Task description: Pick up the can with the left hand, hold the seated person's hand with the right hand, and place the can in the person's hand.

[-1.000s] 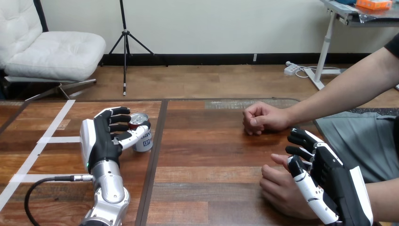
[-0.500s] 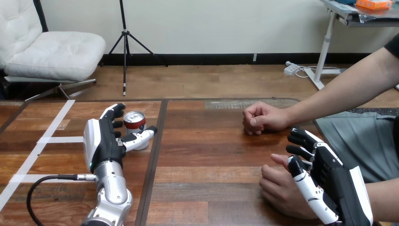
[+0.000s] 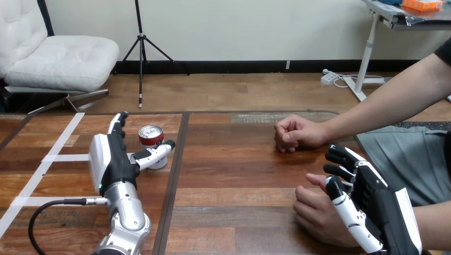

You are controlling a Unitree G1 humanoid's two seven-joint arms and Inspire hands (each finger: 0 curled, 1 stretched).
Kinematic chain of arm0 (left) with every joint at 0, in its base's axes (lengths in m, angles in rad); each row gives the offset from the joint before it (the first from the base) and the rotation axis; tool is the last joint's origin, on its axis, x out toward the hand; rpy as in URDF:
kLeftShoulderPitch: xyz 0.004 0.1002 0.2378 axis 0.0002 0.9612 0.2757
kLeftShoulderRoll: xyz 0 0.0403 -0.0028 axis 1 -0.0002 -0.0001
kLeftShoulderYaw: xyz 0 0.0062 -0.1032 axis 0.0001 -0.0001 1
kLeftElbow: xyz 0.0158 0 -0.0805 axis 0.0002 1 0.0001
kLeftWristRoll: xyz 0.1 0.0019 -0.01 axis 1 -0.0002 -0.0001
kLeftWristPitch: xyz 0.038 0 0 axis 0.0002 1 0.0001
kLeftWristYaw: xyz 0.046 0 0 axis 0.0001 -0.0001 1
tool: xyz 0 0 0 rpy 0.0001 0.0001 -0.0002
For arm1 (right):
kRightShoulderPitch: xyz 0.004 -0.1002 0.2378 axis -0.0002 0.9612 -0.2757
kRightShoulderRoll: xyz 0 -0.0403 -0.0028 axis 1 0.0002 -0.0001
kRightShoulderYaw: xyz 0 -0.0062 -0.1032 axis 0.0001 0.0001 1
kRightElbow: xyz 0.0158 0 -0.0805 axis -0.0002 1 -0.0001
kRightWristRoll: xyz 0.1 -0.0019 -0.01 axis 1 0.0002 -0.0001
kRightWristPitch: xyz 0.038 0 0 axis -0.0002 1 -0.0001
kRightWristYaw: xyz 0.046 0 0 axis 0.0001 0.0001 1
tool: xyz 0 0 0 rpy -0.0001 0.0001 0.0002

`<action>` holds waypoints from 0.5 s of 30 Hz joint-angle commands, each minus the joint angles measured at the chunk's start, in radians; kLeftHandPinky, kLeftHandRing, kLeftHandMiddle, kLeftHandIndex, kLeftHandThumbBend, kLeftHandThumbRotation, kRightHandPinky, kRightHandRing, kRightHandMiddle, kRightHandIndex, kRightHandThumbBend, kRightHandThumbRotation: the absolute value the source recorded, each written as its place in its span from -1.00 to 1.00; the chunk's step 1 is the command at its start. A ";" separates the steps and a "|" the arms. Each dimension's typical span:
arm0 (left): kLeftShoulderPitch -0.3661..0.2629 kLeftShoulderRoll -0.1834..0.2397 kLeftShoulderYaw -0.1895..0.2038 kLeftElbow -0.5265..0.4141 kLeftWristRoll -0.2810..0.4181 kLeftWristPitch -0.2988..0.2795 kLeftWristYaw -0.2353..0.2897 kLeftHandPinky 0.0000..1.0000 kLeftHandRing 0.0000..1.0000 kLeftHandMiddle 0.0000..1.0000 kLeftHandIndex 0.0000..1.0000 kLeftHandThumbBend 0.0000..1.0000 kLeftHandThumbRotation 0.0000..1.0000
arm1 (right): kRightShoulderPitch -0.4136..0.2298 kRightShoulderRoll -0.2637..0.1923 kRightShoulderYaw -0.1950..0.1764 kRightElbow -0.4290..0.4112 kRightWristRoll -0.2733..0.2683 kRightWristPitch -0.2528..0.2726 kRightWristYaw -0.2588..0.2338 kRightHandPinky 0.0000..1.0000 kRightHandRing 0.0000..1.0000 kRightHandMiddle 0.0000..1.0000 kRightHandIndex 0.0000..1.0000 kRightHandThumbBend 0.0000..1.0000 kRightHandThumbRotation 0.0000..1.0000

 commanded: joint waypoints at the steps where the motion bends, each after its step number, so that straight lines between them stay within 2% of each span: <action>1: -0.044 0.001 -0.009 -0.013 0.017 -0.003 0.026 0.59 0.75 0.81 0.80 0.72 -0.66 | -0.036 -0.005 0.007 -0.054 0.011 -0.002 -0.001 0.41 0.59 0.67 0.64 0.12 0.30; 15: -0.036 -0.005 -0.019 -0.011 0.034 -0.006 0.068 0.57 0.74 0.80 0.83 0.71 -0.63 | -0.040 -0.006 0.009 -0.049 0.014 -0.002 0.004 0.41 0.60 0.68 0.65 0.11 0.28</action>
